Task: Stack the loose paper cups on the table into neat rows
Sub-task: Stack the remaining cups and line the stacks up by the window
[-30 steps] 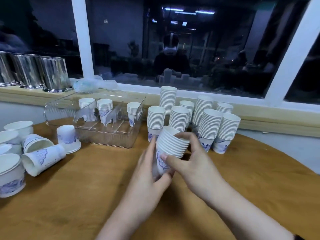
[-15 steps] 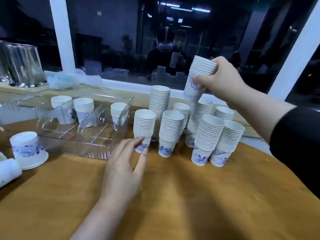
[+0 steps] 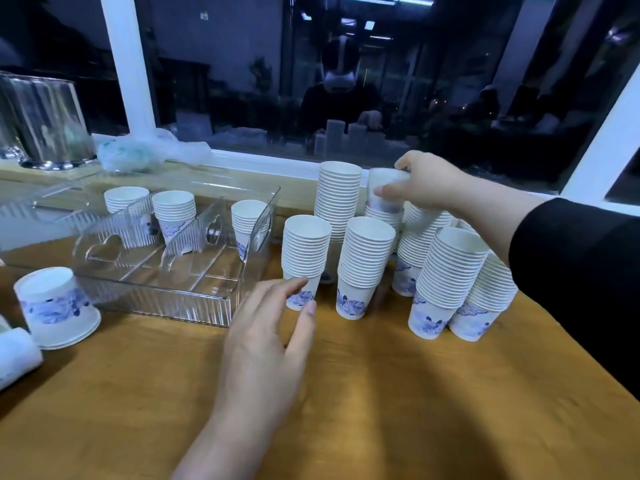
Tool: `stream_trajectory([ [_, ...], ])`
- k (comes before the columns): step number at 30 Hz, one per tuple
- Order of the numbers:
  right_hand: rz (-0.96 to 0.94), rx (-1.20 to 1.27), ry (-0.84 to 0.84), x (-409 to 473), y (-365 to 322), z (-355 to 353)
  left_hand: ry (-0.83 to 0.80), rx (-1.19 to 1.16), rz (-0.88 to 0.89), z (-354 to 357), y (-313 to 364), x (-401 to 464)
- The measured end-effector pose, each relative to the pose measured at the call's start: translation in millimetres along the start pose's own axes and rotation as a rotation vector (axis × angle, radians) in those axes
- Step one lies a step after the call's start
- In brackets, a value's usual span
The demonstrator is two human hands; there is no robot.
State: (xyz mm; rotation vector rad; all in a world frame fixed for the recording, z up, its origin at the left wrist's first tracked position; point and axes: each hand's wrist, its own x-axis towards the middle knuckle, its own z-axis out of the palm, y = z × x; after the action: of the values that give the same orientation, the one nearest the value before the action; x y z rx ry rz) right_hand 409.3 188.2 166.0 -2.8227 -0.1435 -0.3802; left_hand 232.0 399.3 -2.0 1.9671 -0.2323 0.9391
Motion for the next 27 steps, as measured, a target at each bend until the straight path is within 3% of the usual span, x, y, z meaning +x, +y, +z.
stream_trajectory([
  [5, -0.079, 0.111, 0.214, -24, -4, -8, 0.001, 0.010, -0.069, -5, -4, 0],
  [9, -0.281, 0.357, 0.333, -72, -49, -14, 0.071, 0.056, -0.069, -33, 2, 3],
  [14, -0.480, 0.616, 0.124, -165, -143, 19, 0.188, 0.129, -0.133, -112, -2, -21],
  [20, -0.500, 0.726, -0.202, -225, -227, 134, 0.219, 0.375, -0.095, -208, -25, -68],
  [27, -0.820, 0.474, -0.198, -247, -305, 182, 0.395, 0.637, -0.139, -286, -33, -79],
])
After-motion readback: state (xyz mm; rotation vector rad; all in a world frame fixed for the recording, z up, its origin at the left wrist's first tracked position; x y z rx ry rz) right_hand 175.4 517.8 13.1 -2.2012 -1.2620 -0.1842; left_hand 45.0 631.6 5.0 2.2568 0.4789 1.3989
